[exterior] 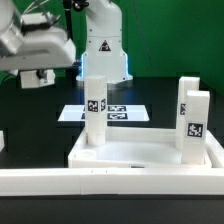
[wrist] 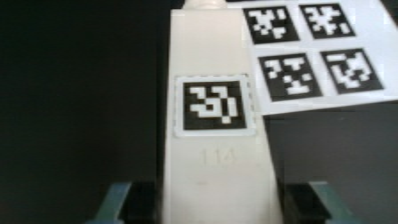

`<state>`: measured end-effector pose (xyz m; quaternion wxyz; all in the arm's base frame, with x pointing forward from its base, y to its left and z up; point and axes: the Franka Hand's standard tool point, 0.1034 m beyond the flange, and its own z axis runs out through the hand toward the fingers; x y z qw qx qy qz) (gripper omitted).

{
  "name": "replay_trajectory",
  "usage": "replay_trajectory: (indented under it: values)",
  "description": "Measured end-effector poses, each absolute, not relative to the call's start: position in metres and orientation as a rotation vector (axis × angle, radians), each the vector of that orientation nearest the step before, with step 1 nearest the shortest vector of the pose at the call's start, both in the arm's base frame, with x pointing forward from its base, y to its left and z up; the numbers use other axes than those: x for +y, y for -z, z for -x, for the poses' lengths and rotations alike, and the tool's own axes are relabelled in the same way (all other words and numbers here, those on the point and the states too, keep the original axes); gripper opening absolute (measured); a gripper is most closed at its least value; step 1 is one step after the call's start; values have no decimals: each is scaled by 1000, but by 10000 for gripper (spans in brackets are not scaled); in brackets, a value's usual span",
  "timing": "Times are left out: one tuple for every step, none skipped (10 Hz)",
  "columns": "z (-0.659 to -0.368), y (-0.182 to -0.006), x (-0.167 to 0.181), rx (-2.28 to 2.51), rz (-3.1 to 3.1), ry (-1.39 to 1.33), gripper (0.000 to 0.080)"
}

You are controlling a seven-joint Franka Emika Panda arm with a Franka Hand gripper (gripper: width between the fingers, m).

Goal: Assemble desk

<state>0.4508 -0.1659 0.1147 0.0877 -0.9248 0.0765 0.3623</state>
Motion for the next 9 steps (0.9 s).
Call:
replay_trajectory:
  values:
    - [-458, -111, -169, 231, 2816, -948, 288]
    - [-458, -111, -170, 232, 2856, -855, 289]
    - [-461, -112, -170, 238, 2888, -790, 289]
    - [-481, -118, -164, 220, 2958, -662, 289]
    - [-501, -139, -153, 177, 2990, -551, 289]
    - [-524, -162, -150, 145, 3015, -419, 289]
    - [-552, -184, -153, 111, 3061, -186, 289]
    - [-556, -197, -154, 105, 3077, -56, 289]
    - [-551, -192, -157, 119, 3088, 5, 289]
